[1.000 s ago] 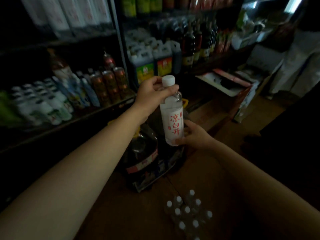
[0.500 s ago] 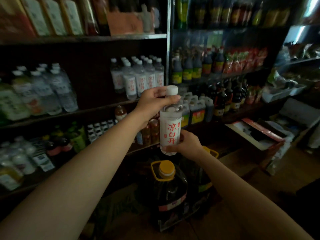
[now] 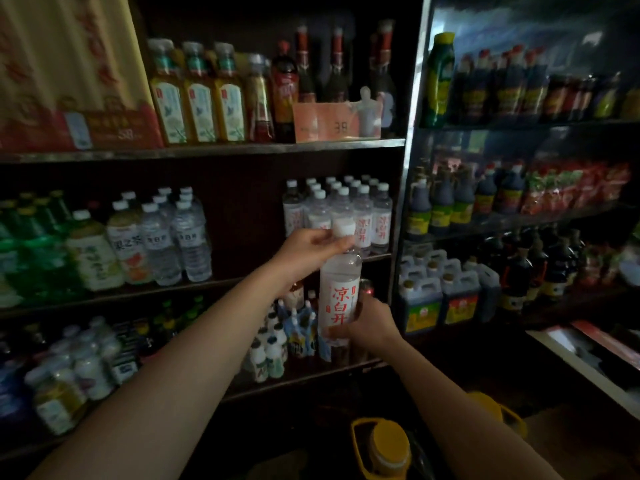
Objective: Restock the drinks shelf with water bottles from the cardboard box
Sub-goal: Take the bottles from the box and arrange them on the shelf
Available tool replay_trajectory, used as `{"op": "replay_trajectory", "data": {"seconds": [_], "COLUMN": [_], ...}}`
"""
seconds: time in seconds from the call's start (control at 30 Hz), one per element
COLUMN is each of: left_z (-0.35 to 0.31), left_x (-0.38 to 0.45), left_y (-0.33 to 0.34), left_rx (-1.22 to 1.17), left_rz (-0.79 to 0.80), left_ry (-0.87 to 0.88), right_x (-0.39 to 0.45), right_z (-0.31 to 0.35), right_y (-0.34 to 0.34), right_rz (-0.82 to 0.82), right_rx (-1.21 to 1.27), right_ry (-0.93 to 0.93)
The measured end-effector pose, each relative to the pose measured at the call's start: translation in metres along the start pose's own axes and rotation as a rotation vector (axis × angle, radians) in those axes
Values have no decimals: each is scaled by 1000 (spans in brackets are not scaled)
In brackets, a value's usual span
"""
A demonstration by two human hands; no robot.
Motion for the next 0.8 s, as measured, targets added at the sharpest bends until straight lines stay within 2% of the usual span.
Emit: {"op": "replay_trajectory", "data": {"seconds": [0.13,0.2,0.5,0.8], "left_z": [14,21,60,111], "left_x": [51,75,156,220], "left_y": [-27,-42,-100,-137], "left_rx": [162,190,79,29], "left_rz": [68,52,22,-36], "left_ry": [1,-13,-40,-91], "right_x": [63,93,198,265], "right_z": [15,24,40,40], "right_y": [17,24,63,94], "right_rz": [22,33,79,-17], "right_rx": [50,68,107,122], "right_ry": [-30,-50,-4,120]}}
Point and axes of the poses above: each hand's wrist, its own x-axis towards the middle knuckle, its own y-axis out of the palm, z = x × y, the point moved 6 cm from there along x, towards the middle knuckle, and after that the axes turned 11 degrees about -x, right-handed, at the moved point
